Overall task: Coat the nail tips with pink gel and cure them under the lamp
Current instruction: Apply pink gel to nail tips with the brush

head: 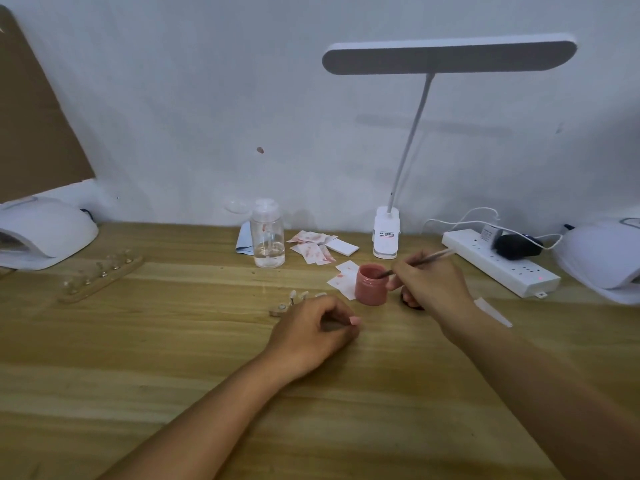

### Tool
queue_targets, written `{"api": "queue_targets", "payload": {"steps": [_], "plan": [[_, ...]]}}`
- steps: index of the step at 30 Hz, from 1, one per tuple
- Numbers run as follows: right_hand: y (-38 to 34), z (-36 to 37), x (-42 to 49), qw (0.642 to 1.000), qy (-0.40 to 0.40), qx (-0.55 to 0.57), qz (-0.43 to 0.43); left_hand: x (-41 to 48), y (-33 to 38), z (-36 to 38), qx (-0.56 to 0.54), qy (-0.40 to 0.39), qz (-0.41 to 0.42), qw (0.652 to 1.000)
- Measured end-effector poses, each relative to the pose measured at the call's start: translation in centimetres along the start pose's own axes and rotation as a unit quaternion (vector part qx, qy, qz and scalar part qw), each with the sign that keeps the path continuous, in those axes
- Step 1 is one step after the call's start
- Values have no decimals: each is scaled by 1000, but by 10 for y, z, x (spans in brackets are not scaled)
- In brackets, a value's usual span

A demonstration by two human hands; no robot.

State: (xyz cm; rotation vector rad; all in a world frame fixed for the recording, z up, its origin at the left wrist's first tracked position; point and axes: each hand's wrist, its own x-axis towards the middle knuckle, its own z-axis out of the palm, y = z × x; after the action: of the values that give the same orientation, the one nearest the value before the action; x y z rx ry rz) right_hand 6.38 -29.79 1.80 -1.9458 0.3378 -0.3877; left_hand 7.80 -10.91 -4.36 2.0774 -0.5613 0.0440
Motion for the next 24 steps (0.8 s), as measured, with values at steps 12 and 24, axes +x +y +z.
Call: {"api": "queue_targets", "payload": {"steps": [12,24], "plan": [[11,-3,-44,983,-13,184,-15,0,1,0,44,0,7,999],[31,-6,-73,979,-76,174,-78,-1,4,0,52,0,29,998]]}}
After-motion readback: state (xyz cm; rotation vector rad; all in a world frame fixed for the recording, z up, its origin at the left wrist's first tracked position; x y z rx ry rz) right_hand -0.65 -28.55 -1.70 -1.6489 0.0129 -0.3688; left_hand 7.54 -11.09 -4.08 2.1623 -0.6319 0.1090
